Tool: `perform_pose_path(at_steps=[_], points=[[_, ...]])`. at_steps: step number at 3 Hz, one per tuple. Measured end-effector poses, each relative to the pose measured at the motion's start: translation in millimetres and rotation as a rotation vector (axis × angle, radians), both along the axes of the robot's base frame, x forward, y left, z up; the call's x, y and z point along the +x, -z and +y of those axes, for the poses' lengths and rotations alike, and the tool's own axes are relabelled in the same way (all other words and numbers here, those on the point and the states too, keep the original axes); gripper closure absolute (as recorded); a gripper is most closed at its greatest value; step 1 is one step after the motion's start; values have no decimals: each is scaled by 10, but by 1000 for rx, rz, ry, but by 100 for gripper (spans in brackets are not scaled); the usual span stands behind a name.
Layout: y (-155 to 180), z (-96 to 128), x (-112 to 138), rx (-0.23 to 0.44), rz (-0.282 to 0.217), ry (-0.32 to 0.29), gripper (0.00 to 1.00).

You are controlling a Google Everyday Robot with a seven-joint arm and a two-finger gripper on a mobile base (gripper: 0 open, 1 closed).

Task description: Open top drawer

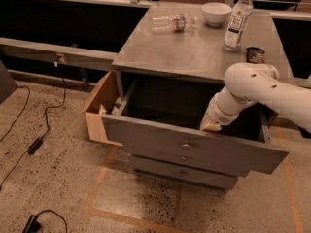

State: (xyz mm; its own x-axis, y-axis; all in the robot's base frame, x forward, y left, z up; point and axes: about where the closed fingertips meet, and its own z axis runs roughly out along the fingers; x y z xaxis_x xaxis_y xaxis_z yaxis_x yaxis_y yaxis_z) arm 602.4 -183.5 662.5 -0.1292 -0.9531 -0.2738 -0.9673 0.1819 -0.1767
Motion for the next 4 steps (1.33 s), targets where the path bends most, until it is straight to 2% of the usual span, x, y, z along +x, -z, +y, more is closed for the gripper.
perform_pose_path(at_steps=[1, 2, 3, 4], points=[[148, 15, -73, 3, 16, -19, 100], [183, 28, -204, 0, 41, -75, 100], [130, 36, -412, -4, 70, -117, 100], [128, 44, -740, 8, 134, -123, 100]])
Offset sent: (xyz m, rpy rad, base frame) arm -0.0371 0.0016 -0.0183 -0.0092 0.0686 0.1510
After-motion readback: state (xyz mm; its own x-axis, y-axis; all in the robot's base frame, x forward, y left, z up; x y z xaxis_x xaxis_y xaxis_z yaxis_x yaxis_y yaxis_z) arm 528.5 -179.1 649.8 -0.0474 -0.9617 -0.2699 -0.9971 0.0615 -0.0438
